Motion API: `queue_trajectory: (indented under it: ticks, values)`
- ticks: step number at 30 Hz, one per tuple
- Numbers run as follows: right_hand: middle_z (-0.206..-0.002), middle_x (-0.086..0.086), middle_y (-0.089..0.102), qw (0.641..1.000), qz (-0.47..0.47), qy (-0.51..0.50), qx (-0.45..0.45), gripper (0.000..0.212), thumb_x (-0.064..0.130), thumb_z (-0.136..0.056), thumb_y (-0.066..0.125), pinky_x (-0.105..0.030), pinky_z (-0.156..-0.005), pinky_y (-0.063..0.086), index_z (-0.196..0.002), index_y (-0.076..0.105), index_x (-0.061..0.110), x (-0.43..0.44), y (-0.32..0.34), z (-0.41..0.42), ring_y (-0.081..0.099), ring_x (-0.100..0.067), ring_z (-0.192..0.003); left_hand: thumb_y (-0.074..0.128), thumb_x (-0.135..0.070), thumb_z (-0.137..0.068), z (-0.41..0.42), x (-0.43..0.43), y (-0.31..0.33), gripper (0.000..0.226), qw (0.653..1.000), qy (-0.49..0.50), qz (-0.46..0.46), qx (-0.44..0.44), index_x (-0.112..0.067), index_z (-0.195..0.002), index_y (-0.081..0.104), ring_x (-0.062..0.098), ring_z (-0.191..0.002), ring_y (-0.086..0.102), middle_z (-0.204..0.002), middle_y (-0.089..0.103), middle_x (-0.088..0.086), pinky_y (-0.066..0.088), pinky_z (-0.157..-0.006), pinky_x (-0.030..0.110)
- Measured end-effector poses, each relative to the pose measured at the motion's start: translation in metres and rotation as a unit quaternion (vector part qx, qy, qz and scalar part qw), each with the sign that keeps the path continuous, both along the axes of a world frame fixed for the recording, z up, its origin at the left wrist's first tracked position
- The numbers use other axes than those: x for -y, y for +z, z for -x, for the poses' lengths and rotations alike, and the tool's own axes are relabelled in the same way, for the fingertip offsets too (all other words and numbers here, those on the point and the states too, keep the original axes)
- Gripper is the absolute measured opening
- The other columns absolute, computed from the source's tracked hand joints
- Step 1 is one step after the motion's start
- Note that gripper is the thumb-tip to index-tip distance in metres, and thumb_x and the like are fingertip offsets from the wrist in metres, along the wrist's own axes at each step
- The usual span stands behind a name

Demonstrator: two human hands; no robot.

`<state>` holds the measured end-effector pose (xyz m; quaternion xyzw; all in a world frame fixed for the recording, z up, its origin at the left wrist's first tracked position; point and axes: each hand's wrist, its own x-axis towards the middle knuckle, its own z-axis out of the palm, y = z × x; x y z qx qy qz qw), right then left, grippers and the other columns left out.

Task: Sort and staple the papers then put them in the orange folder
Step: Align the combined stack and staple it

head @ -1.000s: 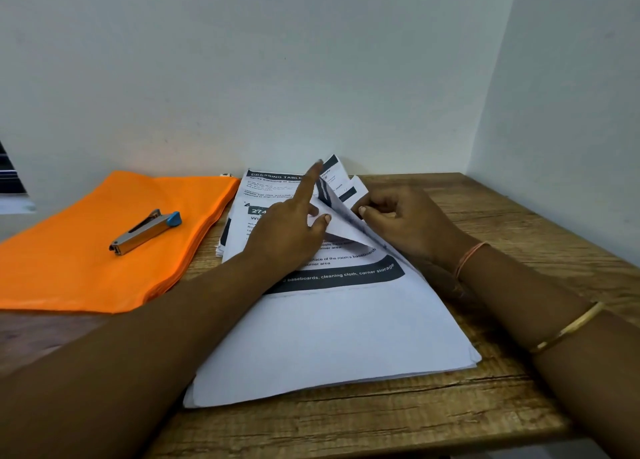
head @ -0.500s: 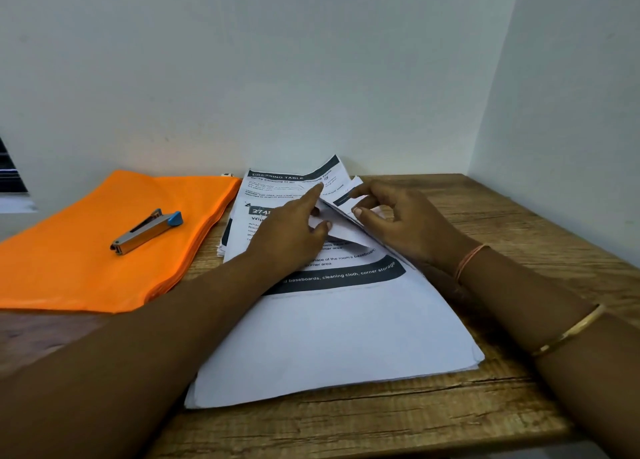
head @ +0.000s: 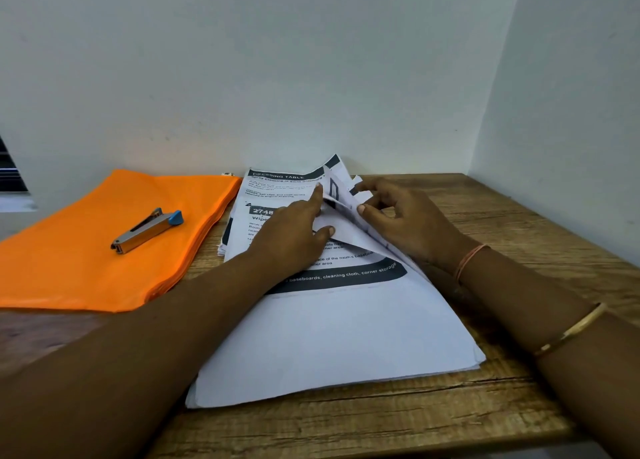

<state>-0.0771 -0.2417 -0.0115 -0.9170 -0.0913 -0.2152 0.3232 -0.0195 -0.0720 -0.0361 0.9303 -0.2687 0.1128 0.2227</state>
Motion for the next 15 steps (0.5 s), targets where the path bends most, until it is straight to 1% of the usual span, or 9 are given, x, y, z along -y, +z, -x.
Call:
queue_trajectory:
  ticks: [1,3,5,6,8,10,12,15]
  values:
    - [-0.088,0.004,0.067,1.0,-0.008,-0.006,0.0,0.036,0.019,-0.091,0.056,-0.023,-0.082,0.046,-0.127,0.056,0.016,0.0014,-0.0005,-0.0013,0.063,-0.013,-0.091,0.048,-0.037,-0.095,0.0003,-0.0003,0.0001,0.065,1.0,0.009,-0.005,0.005,-0.023,-0.15,0.016,0.023,-0.123,0.046,-0.141,0.045,0.003,0.035,-0.103,0.034]
    - [-0.087,0.003,0.068,0.999,-0.01,-0.03,0.002,0.038,0.015,-0.091,0.055,-0.032,-0.085,0.048,-0.129,0.054,0.018,0.0046,-0.0013,-0.0039,0.063,-0.016,-0.091,0.048,-0.037,-0.094,0.001,-0.001,0.0003,0.056,1.0,0.025,0.004,0.011,-0.023,-0.146,0.03,0.024,-0.125,0.042,-0.14,0.045,0.004,0.034,-0.105,0.036]
    - [-0.088,0.001,0.068,0.999,-0.005,-0.054,-0.002,0.04,0.01,-0.088,0.052,-0.036,-0.086,0.048,-0.126,0.055,0.022,0.0077,-0.0023,-0.0059,0.062,-0.018,-0.092,0.048,-0.037,-0.094,0.0019,-0.0017,0.0011,0.049,0.999,0.04,0.019,0.019,-0.025,-0.141,0.039,0.025,-0.126,0.04,-0.137,0.047,0.004,0.034,-0.106,0.037]
    - [-0.093,0.001,0.068,0.998,-0.003,-0.062,-0.008,0.041,0.008,-0.086,0.05,-0.037,-0.088,0.048,-0.124,0.057,0.024,0.0091,-0.0029,-0.0067,0.061,-0.018,-0.094,0.047,-0.036,-0.095,0.0026,-0.0021,0.0017,0.045,0.998,0.048,0.02,0.026,-0.026,-0.139,0.042,0.025,-0.126,0.038,-0.136,0.047,0.004,0.032,-0.105,0.037]
    - [-0.105,0.005,0.067,0.996,0.011,-0.08,-0.024,0.04,0.008,-0.084,0.049,-0.042,-0.095,0.044,-0.116,0.063,0.027,0.0103,-0.0042,-0.0082,0.059,-0.016,-0.102,0.043,-0.032,-0.096,0.0036,-0.0026,0.0029,0.04,0.997,0.062,0.025,0.036,-0.028,-0.136,0.047,0.025,-0.127,0.033,-0.134,0.045,0.005,0.031,-0.103,0.037]
    - [-0.113,0.007,0.066,0.993,0.032,-0.099,-0.047,0.035,0.009,-0.084,0.048,-0.045,-0.098,0.041,-0.105,0.07,0.026,0.0105,-0.0045,-0.0094,0.057,-0.017,-0.108,0.039,-0.028,-0.097,0.0048,-0.0034,0.004,0.037,0.996,0.077,0.027,0.044,-0.031,-0.132,0.051,0.026,-0.128,0.029,-0.136,0.04,0.005,0.029,-0.104,0.038]
    - [-0.113,0.007,0.067,0.991,0.04,-0.111,-0.062,0.033,0.009,-0.084,0.046,-0.046,-0.098,0.042,-0.098,0.072,0.023,0.0101,-0.0034,-0.0101,0.057,-0.019,-0.107,0.036,-0.027,-0.098,0.0049,-0.0039,0.0043,0.037,0.995,0.089,0.01,0.046,-0.033,-0.131,0.052,0.027,-0.132,0.022,-0.145,0.032,0.004,0.024,-0.108,0.04]
    - [-0.11,0.007,0.068,0.991,0.034,-0.117,-0.059,0.033,0.007,-0.085,0.045,-0.044,-0.097,0.043,-0.096,0.073,0.02,0.0092,-0.0011,-0.0091,0.058,-0.019,-0.105,0.032,-0.029,-0.099,0.0046,-0.003,0.0039,0.039,0.995,0.089,-0.012,0.032,-0.035,-0.132,0.05,0.027,-0.137,0.015,-0.153,0.022,0.002,0.018,-0.111,0.042]
